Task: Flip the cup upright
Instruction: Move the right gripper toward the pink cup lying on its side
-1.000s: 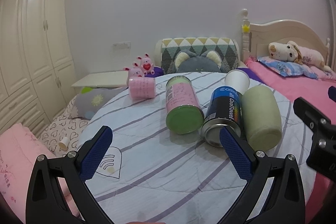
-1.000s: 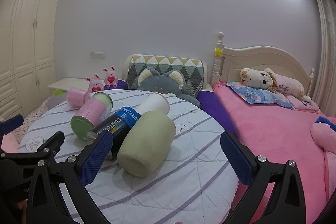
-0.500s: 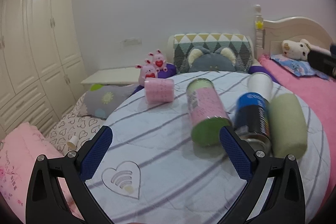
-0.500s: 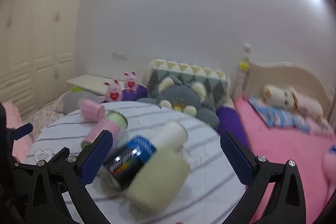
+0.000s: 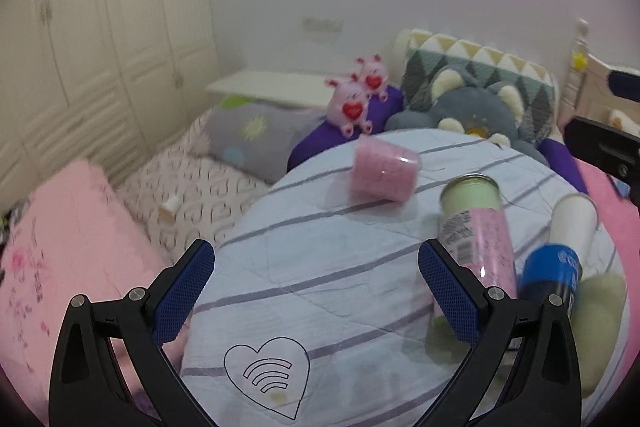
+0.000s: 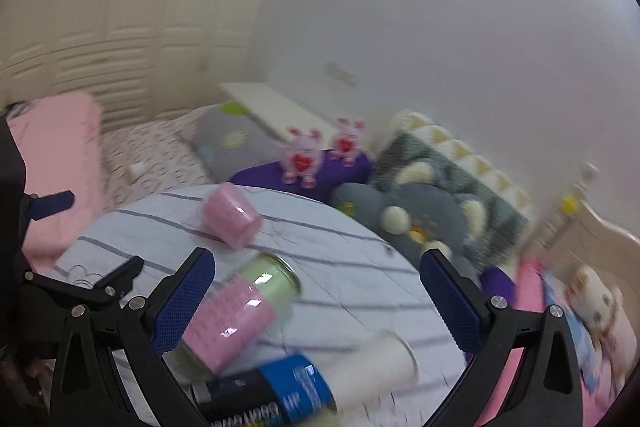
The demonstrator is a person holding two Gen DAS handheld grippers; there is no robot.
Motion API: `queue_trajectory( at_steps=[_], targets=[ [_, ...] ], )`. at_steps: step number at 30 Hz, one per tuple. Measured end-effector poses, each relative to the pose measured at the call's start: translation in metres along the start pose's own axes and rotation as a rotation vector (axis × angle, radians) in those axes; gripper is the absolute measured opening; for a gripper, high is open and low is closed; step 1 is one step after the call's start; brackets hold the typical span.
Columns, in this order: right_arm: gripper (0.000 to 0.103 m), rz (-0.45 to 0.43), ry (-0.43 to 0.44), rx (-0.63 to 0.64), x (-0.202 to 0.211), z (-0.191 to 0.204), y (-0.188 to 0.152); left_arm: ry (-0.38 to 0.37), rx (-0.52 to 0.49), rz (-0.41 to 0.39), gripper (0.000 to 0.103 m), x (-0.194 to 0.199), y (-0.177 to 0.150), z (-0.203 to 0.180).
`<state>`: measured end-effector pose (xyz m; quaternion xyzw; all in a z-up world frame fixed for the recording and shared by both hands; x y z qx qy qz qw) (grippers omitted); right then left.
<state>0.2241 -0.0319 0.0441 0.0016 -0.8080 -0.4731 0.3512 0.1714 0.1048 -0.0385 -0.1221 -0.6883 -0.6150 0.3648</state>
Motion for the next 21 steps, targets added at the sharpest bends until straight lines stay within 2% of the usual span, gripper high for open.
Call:
queue_trajectory(
  at_steps=[4, 6, 8, 12, 15, 21],
  targets=[
    [0.103, 0.033, 0.145, 0.087, -0.027, 0.011, 0.017, 0.036, 0.078, 0.098, 0.103, -0.016, -0.001, 0.015],
    [0.103, 0.062, 0.243, 0.170, -0.046, 0.025, 0.024, 0.072, 0.133, 0.141, 0.103, -0.025, -0.002, 0.025],
    [0.103, 0.105, 0.292, 0.234, -0.064, 0.035, 0.028, 0.091, 0.178, 0.181, 0.103, -0.033, -0.006, 0.033],
    [0.103, 0.245, 0.397, 0.336, -0.106, 0.054, 0.024, 0.075, 0.292, 0.267, 0.103, -0.050, -0.014, 0.047],
    [0.103, 0.324, 0.403, 0.412, -0.137, 0.066, 0.018, 0.091, 0.328, 0.292, 0.103, -0.060, -0.019, 0.051],
    [0.103, 0.458, 0.423, 0.536, -0.180, 0.091, 0.000, 0.057, 0.372, 0.368, 0.103, -0.080, -0.027, 0.052]
  ],
)
Point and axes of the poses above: each gripper's, at about its wrist camera, not at the fingertips, and x roughly against the way its jaws point, z to its left, y to its top, the point moved 6 cm from there along -x, roughly the way its jaws point
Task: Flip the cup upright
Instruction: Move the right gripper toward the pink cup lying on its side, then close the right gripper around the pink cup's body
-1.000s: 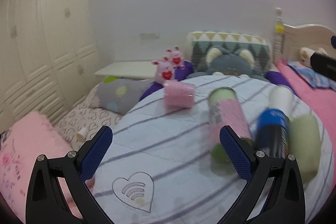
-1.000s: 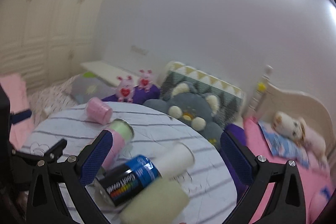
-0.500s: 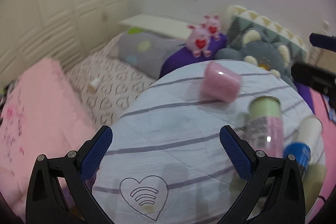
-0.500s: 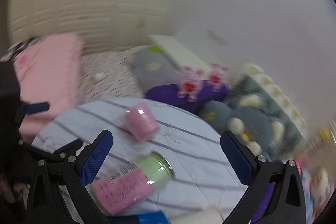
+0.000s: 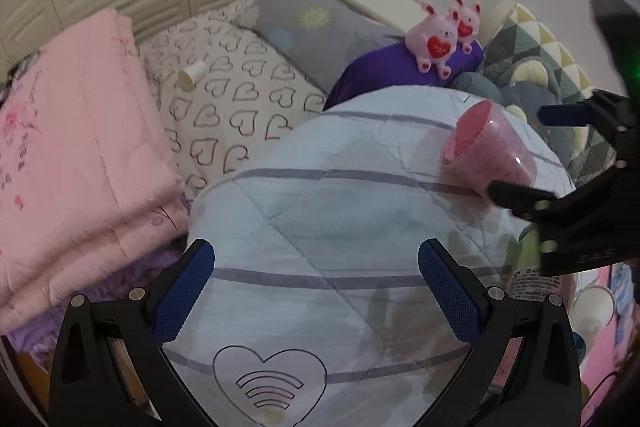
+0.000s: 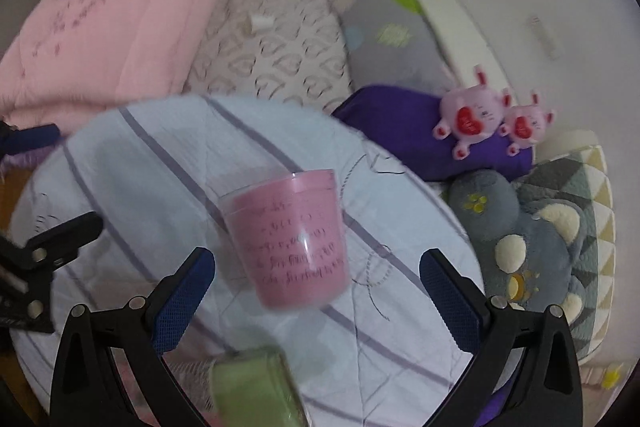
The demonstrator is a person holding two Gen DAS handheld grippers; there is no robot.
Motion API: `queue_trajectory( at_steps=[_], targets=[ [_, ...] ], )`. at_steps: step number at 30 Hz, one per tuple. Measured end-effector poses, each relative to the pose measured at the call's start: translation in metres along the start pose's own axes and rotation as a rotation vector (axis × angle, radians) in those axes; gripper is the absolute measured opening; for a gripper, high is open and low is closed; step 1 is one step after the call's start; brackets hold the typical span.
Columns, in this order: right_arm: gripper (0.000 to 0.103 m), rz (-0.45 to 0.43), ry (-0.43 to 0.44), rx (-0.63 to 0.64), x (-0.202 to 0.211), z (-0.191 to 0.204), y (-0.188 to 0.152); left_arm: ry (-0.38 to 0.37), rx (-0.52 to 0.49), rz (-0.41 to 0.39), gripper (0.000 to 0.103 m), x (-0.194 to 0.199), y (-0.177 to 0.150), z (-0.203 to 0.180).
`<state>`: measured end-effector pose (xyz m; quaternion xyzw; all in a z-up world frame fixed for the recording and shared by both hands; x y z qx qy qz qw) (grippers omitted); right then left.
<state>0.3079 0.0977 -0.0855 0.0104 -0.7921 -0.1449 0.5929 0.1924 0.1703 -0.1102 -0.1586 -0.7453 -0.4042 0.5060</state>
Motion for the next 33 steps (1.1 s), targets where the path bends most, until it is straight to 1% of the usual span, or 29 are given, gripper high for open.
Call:
queue_trajectory(
  at_steps=[3, 5, 7, 9, 10, 11, 13, 14, 15, 16, 19, 22, 27, 31, 33],
  targets=[
    [0.103, 0.037, -0.007, 0.046, -0.017, 0.009, 0.004, 0.007, 0.014, 0.026, 0.103, -0.008, 0.000, 0.003],
    [0.103, 0.062, 0.024, 0.062, -0.026, 0.016, 0.005, 0.002, 0.021, 0.046, 0.103, -0.013, 0.000, 0.005],
    [0.103, 0.106, 0.017, 0.092, -0.035, 0.021, 0.003, 0.014, 0.023, 0.056, 0.103, -0.017, 0.000, 0.007],
    [0.103, 0.122, 0.028, 0.075, -0.040, 0.020, 0.003, 0.046, 0.007, 0.058, 0.103, -0.019, 0.000, 0.009],
    [0.103, 0.124, 0.045, 0.048, -0.040, 0.018, 0.003, 0.051, 0.001, 0.059, 0.103, -0.021, 0.001, 0.009],
    [0.101, 0.120, 0.060, 0.024, -0.039, 0.016, 0.003, 0.051, -0.005, 0.063, 0.103, -0.022, 0.001, 0.009],
    [0.085, 0.125, 0.127, -0.051, -0.038, 0.008, 0.001, 0.048, -0.013, 0.071, 0.103, -0.024, 0.001, 0.008],
    [0.068, 0.133, 0.164, -0.091, -0.038, 0.007, 0.001, 0.050, -0.011, 0.068, 0.103, -0.024, 0.002, 0.009],
    [0.065, 0.141, 0.199, -0.136, -0.037, 0.003, 0.000, 0.055, -0.009, 0.065, 0.103, -0.023, 0.002, 0.009],
    [0.065, 0.144, 0.198, -0.157, -0.036, 0.000, -0.001, 0.057, -0.010, 0.065, 0.103, -0.024, 0.003, 0.009],
    [0.065, 0.133, 0.173, -0.151, -0.031, -0.001, -0.004, 0.068, -0.013, 0.068, 0.103, -0.027, 0.005, 0.008],
    [0.065, 0.125, 0.195, -0.188, -0.027, -0.001, -0.008, 0.076, -0.018, 0.073, 0.103, -0.029, 0.006, 0.008],
    [0.065, 0.108, 0.207, -0.219, -0.020, 0.002, -0.011, 0.086, -0.023, 0.071, 0.103, -0.028, 0.006, 0.009],
    [0.065, 0.092, 0.208, -0.251, -0.015, 0.001, -0.012, 0.096, -0.028, 0.081, 0.103, -0.025, 0.004, 0.013],
    [0.065, 0.081, 0.206, -0.266, -0.009, 0.001, -0.014, 0.100, -0.031, 0.070, 0.103, -0.020, 0.006, 0.014]
  ],
)
Point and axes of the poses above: each gripper's, at about its wrist camera, not at the fingertips, and x roughly against the way its jaws point, z to its left, y to its top, the point moved 6 cm from there along -x, roughly the way its jaws point
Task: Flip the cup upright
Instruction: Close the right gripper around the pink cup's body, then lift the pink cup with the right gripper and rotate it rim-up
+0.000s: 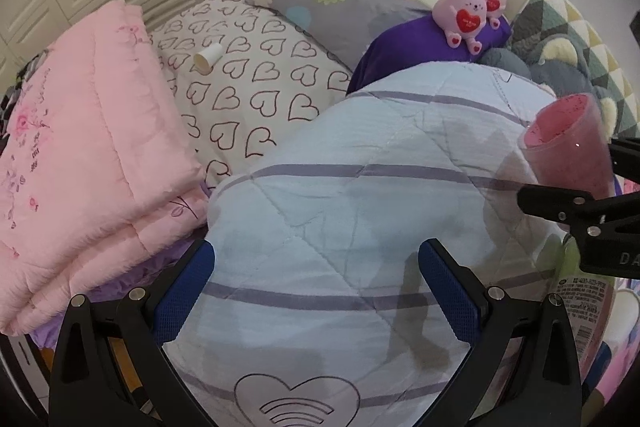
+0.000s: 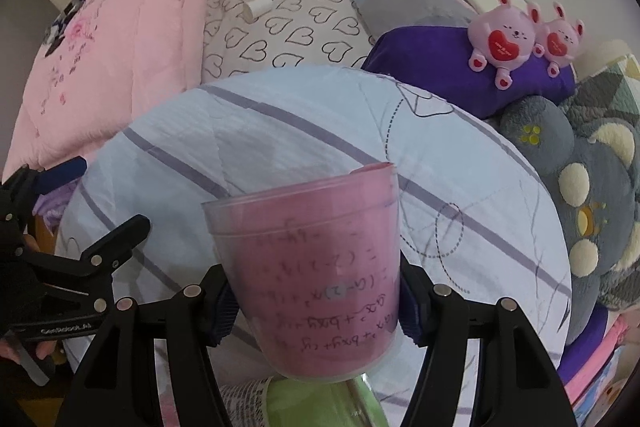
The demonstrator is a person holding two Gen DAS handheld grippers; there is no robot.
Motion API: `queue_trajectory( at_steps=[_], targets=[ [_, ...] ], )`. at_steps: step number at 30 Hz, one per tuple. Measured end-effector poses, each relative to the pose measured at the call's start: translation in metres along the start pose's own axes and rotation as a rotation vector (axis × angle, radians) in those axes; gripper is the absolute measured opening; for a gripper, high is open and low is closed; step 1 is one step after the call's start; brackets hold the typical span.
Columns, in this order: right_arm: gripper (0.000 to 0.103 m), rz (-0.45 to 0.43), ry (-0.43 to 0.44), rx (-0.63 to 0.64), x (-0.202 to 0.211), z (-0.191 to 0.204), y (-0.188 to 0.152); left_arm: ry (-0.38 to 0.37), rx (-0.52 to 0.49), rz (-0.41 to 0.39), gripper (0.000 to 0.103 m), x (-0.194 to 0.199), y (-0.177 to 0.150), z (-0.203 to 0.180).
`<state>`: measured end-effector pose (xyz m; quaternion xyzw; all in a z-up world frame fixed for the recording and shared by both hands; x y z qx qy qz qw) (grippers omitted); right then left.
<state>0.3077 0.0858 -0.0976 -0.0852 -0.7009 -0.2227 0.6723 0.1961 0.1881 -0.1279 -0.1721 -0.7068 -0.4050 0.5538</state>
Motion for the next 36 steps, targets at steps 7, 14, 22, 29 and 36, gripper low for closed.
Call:
queue_trajectory(
  at_steps=[7, 14, 22, 29, 36],
  targets=[
    [0.065, -0.058, -0.001, -0.036, 0.030, 0.006, -0.015, 0.015, -0.048, -0.037, 0.103, 0.021, 0.000, 0.001],
    [0.065, -0.126, -0.026, -0.095, 0.070, 0.021, -0.047, 0.010, -0.123, -0.098, 0.103, 0.056, -0.010, -0.002],
    [0.065, -0.212, -0.076, -0.236, 0.116, 0.038, -0.103, -0.016, -0.247, -0.214, 0.103, 0.108, -0.033, -0.004],
    [0.065, -0.275, -0.123, -0.453, 0.126, 0.067, -0.173, -0.052, -0.378, -0.229, 0.103, 0.121, -0.071, -0.006],
    [0.065, -0.290, -0.068, -0.679, 0.099, 0.106, -0.226, -0.087, -0.528, -0.199, 0.103, 0.113, -0.107, -0.001]
  ],
)
Point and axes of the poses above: each gripper's, at about its wrist camera, not at the fingertips, and x roughly against the way its jaws point, z to its left, y to its top, the point moved 6 cm from there along -x, roughly the way its jaws point
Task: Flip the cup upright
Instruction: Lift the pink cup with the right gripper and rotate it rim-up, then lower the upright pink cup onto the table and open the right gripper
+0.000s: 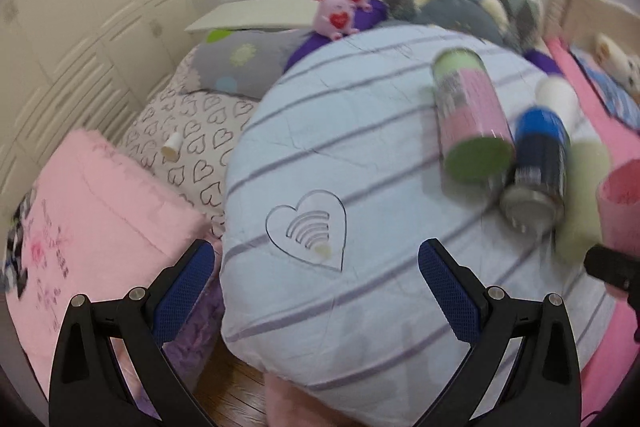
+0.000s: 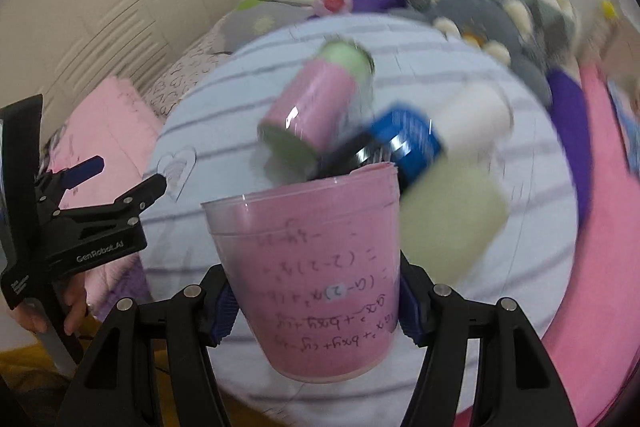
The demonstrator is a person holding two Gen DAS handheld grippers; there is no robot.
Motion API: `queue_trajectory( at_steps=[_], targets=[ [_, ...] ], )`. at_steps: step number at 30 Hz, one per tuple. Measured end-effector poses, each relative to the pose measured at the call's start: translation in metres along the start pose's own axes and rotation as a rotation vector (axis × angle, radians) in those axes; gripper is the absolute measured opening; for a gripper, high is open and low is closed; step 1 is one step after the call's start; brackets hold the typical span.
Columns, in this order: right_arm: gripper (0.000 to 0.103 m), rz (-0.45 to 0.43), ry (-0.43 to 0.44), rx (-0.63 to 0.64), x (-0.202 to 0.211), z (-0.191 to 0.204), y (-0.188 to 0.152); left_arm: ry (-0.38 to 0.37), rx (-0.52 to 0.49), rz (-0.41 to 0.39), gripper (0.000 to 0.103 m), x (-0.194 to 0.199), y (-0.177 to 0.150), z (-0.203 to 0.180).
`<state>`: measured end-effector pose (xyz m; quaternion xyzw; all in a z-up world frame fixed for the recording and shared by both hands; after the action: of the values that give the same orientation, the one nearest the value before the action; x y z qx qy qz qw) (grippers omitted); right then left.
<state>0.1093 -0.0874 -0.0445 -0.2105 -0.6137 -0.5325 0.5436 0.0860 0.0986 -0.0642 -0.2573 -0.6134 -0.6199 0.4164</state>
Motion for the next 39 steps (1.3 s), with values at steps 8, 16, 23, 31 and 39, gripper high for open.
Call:
queue_trajectory(
  at_steps=[8, 16, 23, 31, 39],
  targets=[
    [0.065, -0.028, 0.005, -0.211, -0.014, 0.007, -0.042, -0.079, -0.229, -0.030, 0.103, -0.002, -0.012, -0.024],
    [0.065, -0.082, -0.054, -0.299, -0.024, 0.027, -0.073, -0.102, -0.390, -0.079, 0.103, 0.000, -0.026, -0.040],
    [0.082, -0.064, -0.173, -0.330, -0.037, 0.019, -0.078, -0.106, -0.374, -0.056, 0.103, -0.007, -0.032, -0.037],
    [0.082, -0.047, -0.122, -0.395, -0.037, 0.003, -0.084, -0.095, -0.331, -0.047, 0.103, -0.008, -0.031, -0.029],
    [0.082, -0.071, -0.094, -0.371, -0.019, 0.004, -0.089, -0.060, -0.328, -0.044, 0.103, -0.001, -0.036, -0.038]
  ],
)
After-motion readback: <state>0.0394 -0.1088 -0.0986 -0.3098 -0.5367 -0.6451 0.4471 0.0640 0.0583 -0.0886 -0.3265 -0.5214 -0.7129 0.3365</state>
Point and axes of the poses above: each gripper's, at about its wrist camera, not at the fingertips, and x roughly against the way its jaws point, z to its left, y to its top, the point moved 6 cm from there along -x, roughly the way its jaws point
